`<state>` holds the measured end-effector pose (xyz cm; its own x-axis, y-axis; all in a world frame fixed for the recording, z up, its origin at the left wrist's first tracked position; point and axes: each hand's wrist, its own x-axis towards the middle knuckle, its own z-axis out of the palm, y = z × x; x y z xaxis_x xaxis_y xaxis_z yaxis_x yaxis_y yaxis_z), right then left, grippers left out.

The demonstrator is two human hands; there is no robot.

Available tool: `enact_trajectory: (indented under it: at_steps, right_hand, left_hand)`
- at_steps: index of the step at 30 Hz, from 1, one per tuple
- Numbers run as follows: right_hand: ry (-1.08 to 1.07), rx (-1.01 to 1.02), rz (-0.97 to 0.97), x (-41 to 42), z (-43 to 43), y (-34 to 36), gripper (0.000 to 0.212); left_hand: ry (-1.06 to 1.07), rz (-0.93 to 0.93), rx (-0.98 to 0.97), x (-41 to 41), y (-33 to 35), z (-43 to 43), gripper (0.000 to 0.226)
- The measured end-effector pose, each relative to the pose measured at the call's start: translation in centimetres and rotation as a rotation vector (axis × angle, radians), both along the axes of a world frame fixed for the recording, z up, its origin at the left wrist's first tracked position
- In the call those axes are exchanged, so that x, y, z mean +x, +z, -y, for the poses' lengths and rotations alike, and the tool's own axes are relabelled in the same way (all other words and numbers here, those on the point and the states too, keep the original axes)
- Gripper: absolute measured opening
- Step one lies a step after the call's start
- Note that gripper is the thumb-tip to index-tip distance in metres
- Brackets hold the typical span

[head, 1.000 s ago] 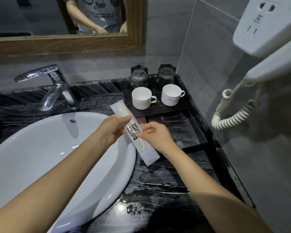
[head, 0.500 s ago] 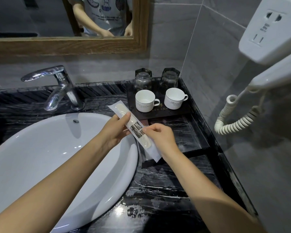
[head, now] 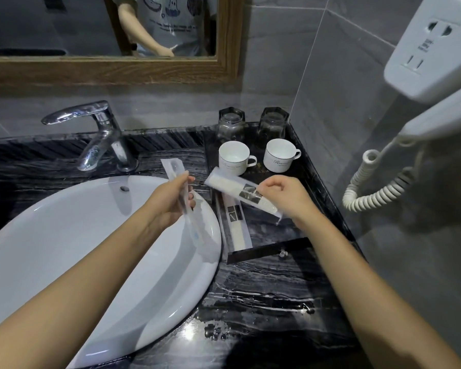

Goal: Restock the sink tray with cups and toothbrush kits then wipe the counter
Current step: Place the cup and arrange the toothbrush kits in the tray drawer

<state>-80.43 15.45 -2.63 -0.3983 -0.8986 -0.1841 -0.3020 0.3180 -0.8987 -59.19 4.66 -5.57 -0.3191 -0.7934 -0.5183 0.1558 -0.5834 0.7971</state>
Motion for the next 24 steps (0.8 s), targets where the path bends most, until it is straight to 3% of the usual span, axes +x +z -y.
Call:
enact_trajectory:
  at_steps: [4, 7, 10, 14, 19, 24]
  right_hand:
    - [0.307, 0.112, -0.034, -0.8, 0.4, 1.1, 0.006]
    - [0.414, 0.114, -0.048, -1.3, 1.2, 1.7, 0.003]
    - [0.454, 0.119, -0.004, -1.7, 1.8, 2.0, 0.003]
    - [0.278, 0.068, 0.161, -2.4, 2.2, 1.5, 0.01]
    - [-0.175, -0.029, 0.777, -1.4, 0.6, -0.3, 0.035]
    - [-0.101, -0.055, 0.775, 2.5, -1.5, -1.8, 0.046]
  left_hand:
    - [-0.182, 0.184, -0.089, 0.4, 0.3, -0.1, 0.04]
    - [-0.422, 0.379, -0.176, 0.9, 0.3, -0.6, 0.054]
    - [-0.609, 0.405, -0.198, 1.4, 0.4, -0.8, 0.041]
    - [-0.641, 0.391, -0.185, 1.9, 0.9, -1.0, 0.005]
    - [-0.504, 0.323, -0.155, 1.7, 0.8, -1.8, 0.004]
    - [-0.411, 0.249, -0.091, 0.5, 0.3, -3.1, 0.004]
